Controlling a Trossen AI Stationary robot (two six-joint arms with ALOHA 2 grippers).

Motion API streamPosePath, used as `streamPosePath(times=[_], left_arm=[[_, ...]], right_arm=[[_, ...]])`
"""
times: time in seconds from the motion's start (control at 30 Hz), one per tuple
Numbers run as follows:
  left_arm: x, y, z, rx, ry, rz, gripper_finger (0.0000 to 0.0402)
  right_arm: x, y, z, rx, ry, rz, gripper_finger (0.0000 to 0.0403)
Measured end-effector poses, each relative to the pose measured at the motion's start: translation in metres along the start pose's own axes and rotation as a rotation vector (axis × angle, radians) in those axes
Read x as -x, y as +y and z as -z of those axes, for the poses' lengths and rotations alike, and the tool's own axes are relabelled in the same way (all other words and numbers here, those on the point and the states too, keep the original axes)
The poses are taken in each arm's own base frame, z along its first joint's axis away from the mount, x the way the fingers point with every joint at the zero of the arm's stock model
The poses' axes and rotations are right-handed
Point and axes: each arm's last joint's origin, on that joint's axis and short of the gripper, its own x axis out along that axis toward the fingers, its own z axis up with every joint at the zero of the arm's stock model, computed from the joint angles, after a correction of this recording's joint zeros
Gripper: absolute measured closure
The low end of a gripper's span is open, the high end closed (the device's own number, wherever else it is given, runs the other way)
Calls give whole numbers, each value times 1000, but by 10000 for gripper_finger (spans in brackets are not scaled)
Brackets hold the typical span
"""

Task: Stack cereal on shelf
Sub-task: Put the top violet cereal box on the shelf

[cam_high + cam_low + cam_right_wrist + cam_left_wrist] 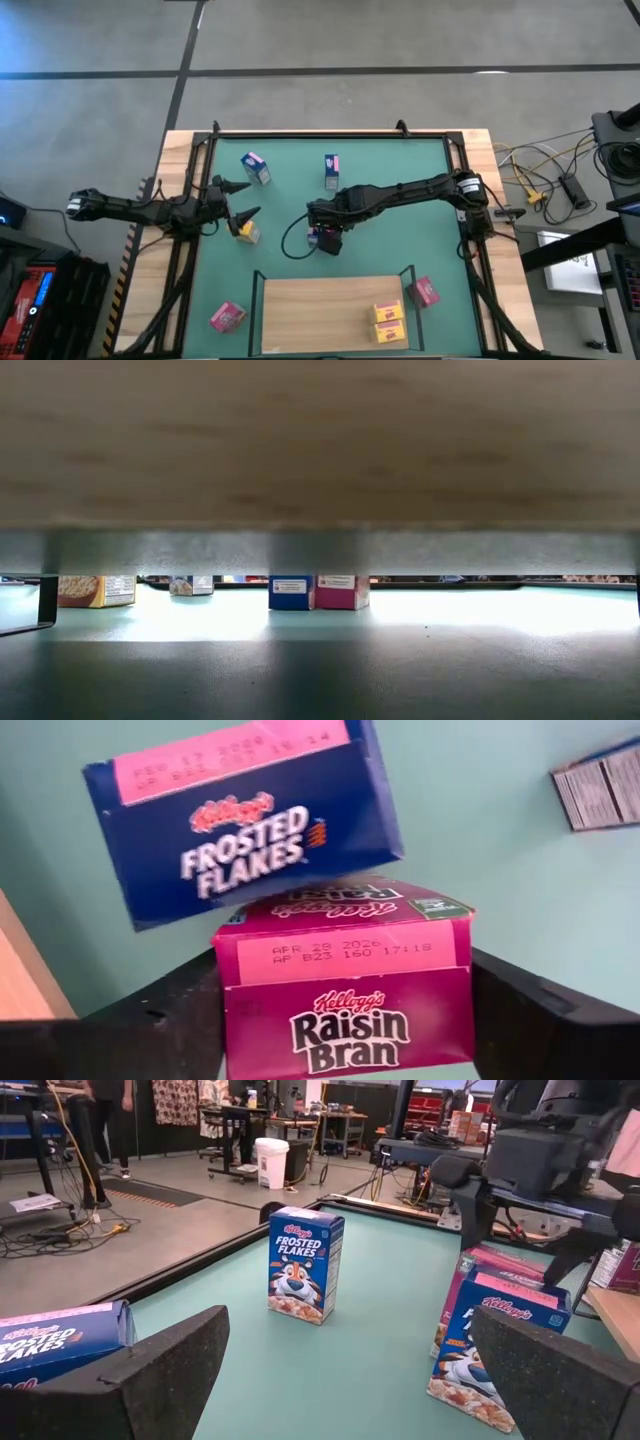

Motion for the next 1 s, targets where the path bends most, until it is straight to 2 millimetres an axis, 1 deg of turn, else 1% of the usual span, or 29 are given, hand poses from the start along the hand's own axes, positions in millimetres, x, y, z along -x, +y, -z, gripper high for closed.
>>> streamPosePath(times=[0.13, 0.37, 0.53, 0.8, 0.9, 1.0], left_arm=[[0, 0, 0, 0, 0, 0, 3], [0, 0, 0, 0, 0, 0, 3], [0, 0, 0, 0, 0, 0, 3], [0, 0, 0, 0, 0, 0, 3], [0, 0, 0, 0, 0, 0, 3], [0, 0, 0, 0, 0, 0, 3]], right_arm=[[3, 1, -2, -136, -7, -9, 113], [15, 6, -1, -471, 3, 4, 92], [28, 19, 6, -667, 21, 9, 92], [37, 55, 31, -780, 9, 27, 92], [45, 65, 38, -815, -9, 36, 92], [51, 70, 44, -845, -3, 57, 92]])
